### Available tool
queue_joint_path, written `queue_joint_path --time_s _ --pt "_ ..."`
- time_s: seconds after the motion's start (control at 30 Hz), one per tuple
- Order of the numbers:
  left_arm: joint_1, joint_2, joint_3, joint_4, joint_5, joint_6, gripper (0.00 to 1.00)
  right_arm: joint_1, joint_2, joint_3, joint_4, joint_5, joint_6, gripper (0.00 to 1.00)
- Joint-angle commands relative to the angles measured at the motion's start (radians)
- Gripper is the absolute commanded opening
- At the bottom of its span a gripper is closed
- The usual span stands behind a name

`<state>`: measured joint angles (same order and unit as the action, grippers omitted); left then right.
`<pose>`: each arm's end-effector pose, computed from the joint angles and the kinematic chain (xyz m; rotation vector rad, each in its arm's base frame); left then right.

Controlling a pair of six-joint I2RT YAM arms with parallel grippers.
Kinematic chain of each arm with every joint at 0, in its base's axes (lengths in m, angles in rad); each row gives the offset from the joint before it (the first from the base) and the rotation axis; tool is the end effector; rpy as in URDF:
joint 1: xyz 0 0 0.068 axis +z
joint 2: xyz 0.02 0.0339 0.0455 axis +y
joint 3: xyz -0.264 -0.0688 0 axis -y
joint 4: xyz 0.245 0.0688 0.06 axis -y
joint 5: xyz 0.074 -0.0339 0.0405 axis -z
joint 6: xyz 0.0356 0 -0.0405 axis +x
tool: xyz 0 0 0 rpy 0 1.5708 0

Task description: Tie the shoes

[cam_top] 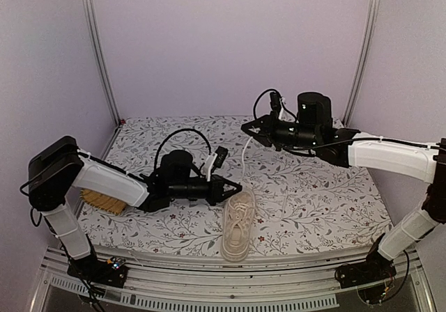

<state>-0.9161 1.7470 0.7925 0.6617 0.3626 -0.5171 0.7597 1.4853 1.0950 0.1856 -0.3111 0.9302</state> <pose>0.2089 -0.2929 0.1772 0.6792 1.9519 -1.2824 0.2481 0.2507 0.3169 -0.0844 2.0246 1.4326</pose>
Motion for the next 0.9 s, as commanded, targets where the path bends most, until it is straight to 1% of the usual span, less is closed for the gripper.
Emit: queue_joint_path --time_s 0.0,0.1,0.13,0.17,0.2,0.23,0.27,0.3,0.33,0.37,0.4,0.5,0.7,0.83,0.87 --pt "0.0 -0.046 -0.04 0.059 0.005 -0.043 0.0 0.008 0.116 0.105 -0.152 0.108 -0.129 0.02" --pt "0.0 -0.056 -0.073 0.09 -0.011 -0.092 0.0 0.01 0.221 0.195 -0.253 0.148 -0.177 0.08" --pt "0.0 -0.058 -0.084 0.107 -0.024 -0.11 0.0 0.009 0.265 0.218 -0.27 0.154 -0.186 0.1" --pt "0.002 -0.06 -0.092 0.114 -0.038 -0.128 0.0 0.01 0.283 0.232 -0.284 0.158 -0.2 0.15" --pt "0.002 -0.059 -0.095 0.112 -0.051 -0.142 0.0 0.01 0.316 0.242 -0.299 0.16 -0.21 0.24" --pt "0.001 -0.058 -0.095 0.1 -0.063 -0.158 0.0 0.011 0.334 0.253 -0.314 0.159 -0.233 0.37" --pt "0.0 -0.057 -0.092 0.078 -0.08 -0.172 0.0 0.01 0.34 0.257 -0.325 0.161 -0.258 0.53" --pt "0.0 -0.057 -0.09 0.061 -0.094 -0.184 0.0 0.01 0.334 0.255 -0.34 0.171 -0.278 0.65" --pt "0.0 -0.056 -0.09 0.048 -0.105 -0.194 0.0 0.011 0.319 0.248 -0.354 0.195 -0.3 0.73" --pt "0.0 -0.055 -0.091 0.041 -0.114 -0.204 0.0 0.009 0.301 0.239 -0.377 0.227 -0.312 0.78" --pt "0.001 -0.056 -0.092 0.037 -0.123 -0.211 0.0 0.008 0.278 0.227 -0.401 0.269 -0.328 0.81" --pt "0.001 -0.056 -0.099 0.029 -0.139 -0.225 0.0 -0.003 0.204 0.168 -0.483 0.365 -0.35 0.82" --pt "0.007 -0.047 -0.101 0.015 -0.129 -0.247 0.0 -0.046 0.069 -0.045 -0.594 0.403 -0.282 0.81" --pt "0.009 -0.041 -0.093 0.013 -0.122 -0.25 0.0 -0.046 0.023 -0.152 -0.651 0.398 -0.212 0.73" --pt "0.009 -0.04 -0.092 0.016 -0.121 -0.252 0.0 -0.046 0.018 -0.171 -0.652 0.389 -0.196 0.7"
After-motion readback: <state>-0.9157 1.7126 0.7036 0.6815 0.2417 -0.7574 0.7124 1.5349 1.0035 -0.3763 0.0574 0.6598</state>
